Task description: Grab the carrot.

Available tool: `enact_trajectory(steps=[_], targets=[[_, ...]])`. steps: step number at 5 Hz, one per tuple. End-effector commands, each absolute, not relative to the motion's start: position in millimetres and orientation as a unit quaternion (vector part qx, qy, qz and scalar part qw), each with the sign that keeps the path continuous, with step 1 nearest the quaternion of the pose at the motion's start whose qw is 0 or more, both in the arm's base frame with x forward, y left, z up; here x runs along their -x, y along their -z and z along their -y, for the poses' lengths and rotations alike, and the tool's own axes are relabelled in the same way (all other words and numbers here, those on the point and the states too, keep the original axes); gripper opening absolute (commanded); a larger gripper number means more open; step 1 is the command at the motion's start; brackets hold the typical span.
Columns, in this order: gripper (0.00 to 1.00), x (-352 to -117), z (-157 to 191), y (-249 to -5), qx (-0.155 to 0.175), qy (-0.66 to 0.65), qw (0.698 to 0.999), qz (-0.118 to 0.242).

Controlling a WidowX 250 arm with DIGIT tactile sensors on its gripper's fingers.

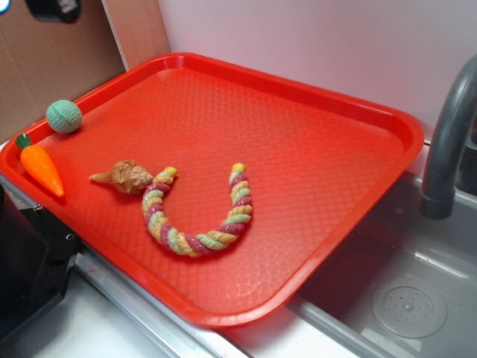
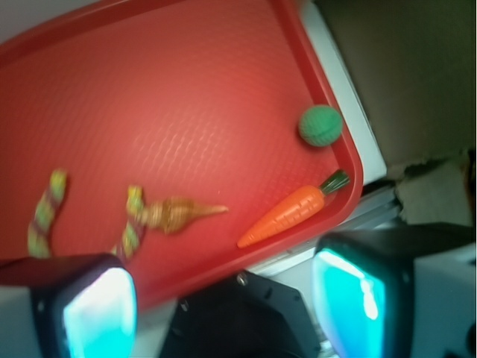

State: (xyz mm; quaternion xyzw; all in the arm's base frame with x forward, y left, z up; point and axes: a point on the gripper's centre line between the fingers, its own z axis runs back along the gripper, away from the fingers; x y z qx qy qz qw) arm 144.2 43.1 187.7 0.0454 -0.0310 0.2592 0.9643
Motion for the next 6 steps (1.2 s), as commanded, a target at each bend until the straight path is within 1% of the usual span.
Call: enact_trajectory(steps=[1, 2, 3, 4, 5, 6], targets=[[1.0, -112, -93, -112, -0.069, -0.458, 0.885, 0.036], [1.0, -106, -111, -78, -0.057, -0.423, 0.904, 0.022], [1.0, -115, -121, -49, -0.051, -0.39, 0.919, 0.015], [1.0, -127, -117, -32, -0.061, -0.369, 0.927, 0.004], [1.0, -129, -102, -17, -0.078, -0.38, 0.922, -0.019], [1.0, -127, -90, -11, -0.062, -0.398, 0.915, -0.021]])
